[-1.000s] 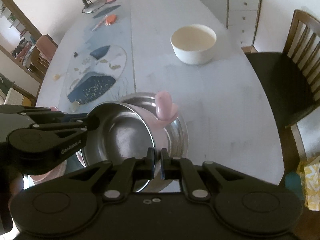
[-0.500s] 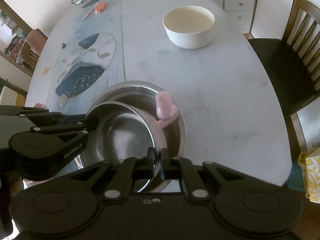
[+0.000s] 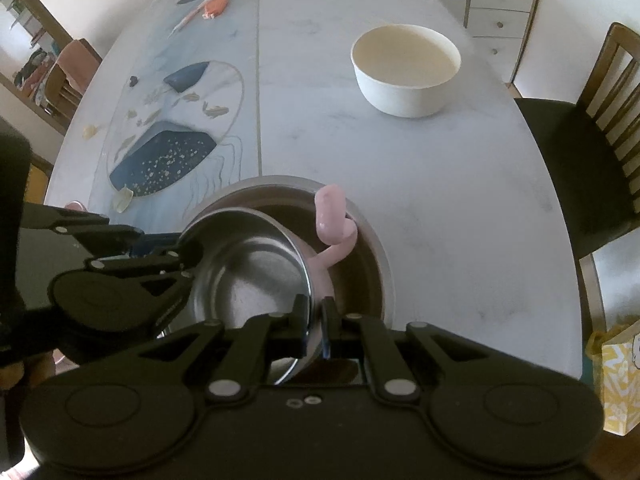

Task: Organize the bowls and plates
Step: 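Lower the pink-handled pot into the steel bowl and open both grippers, then move both grippers to the cream bowl on the table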

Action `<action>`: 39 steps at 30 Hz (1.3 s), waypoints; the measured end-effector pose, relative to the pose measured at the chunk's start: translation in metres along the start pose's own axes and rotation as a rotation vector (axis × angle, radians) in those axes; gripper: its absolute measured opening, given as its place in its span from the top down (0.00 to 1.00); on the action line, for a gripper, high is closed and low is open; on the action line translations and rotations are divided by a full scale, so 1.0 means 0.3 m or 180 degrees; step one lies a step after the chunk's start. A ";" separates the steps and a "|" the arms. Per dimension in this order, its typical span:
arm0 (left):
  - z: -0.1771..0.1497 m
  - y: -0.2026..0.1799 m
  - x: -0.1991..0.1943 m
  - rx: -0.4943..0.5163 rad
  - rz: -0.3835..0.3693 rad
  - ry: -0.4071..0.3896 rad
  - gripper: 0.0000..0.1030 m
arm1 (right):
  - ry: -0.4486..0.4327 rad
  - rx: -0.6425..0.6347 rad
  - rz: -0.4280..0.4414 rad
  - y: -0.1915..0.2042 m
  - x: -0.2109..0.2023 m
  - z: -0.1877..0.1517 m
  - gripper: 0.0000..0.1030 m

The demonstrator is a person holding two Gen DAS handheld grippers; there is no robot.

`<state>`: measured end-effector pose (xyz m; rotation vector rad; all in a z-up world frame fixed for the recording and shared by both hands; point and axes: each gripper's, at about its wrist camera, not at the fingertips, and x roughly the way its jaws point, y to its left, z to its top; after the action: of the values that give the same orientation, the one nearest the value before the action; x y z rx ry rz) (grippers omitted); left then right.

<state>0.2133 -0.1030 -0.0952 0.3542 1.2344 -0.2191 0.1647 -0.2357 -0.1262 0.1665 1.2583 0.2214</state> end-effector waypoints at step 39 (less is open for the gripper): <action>-0.082 0.097 -0.359 -0.0347 -0.0645 -0.1166 0.42 | -0.0654 -0.0437 0.0001 0.094 -0.303 -0.033 0.55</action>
<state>0.1676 -0.0697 0.0040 0.0868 0.9141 -0.3718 0.1268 -0.2317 -0.0384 0.0691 1.0352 0.2829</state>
